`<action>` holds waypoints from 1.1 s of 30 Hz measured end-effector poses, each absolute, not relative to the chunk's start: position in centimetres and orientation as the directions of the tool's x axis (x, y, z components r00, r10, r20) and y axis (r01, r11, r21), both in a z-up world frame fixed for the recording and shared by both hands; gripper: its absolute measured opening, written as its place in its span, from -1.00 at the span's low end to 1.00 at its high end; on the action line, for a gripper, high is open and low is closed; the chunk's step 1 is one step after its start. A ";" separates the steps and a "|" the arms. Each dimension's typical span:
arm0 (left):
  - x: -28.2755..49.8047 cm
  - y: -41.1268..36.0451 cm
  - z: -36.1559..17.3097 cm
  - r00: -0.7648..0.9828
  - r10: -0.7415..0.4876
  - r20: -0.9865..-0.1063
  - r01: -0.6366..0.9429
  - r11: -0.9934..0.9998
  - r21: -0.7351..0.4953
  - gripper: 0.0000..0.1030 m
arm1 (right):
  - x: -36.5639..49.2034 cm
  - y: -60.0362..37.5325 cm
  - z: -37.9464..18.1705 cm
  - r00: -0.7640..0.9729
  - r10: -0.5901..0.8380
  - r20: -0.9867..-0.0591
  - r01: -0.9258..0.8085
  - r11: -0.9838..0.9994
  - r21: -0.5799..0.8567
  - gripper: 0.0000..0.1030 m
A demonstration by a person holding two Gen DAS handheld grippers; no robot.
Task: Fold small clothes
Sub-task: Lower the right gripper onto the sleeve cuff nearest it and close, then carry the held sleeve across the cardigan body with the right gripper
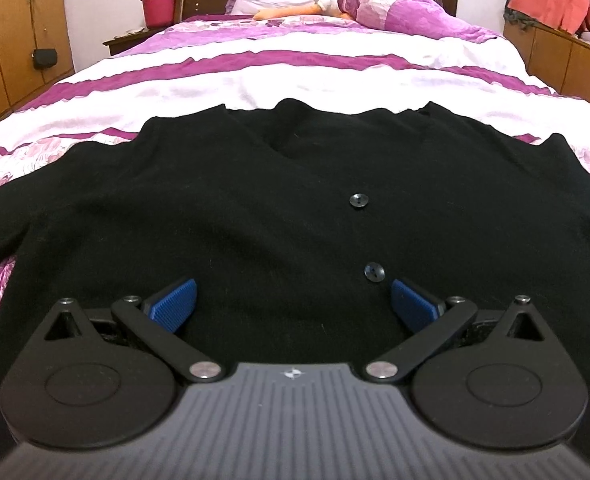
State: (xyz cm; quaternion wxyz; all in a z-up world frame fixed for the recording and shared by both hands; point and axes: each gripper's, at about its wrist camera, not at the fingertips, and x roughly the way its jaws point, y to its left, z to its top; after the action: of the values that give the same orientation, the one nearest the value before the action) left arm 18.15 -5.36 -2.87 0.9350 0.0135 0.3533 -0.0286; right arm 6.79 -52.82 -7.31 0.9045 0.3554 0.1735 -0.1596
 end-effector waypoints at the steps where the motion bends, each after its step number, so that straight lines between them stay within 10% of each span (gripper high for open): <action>1: 18.2 -5.3 -2.7 0.748 -0.046 -0.662 0.063 0.998 0.002 1.00 | 7.3 -53.3 -7.4 0.890 -0.175 -0.422 0.416 0.691 0.591 0.86; 3: 17.9 -5.2 -2.5 0.745 -0.053 -0.666 0.065 0.998 -0.006 1.00 | 8.0 -54.0 -7.3 0.888 -0.196 -0.415 0.426 0.687 0.588 0.84; 8: 17.1 -5.0 -1.6 0.746 -0.060 -0.663 0.090 0.996 0.010 1.00 | 9.0 -54.9 -6.6 0.861 -0.238 -0.450 0.476 0.689 0.546 -0.70; 33: 15.5 0.9 1.6 0.780 -0.004 -0.626 0.026 0.999 0.026 1.00 | 10.5 -39.0 6.1 0.977 0.095 -0.191 0.005 0.885 0.465 -0.77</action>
State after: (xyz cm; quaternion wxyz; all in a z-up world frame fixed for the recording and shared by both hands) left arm 15.51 0.89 1.64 0.9432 0.0168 0.3318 -0.0079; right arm 10.55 -39.04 6.15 0.9653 0.2383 0.1047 0.0231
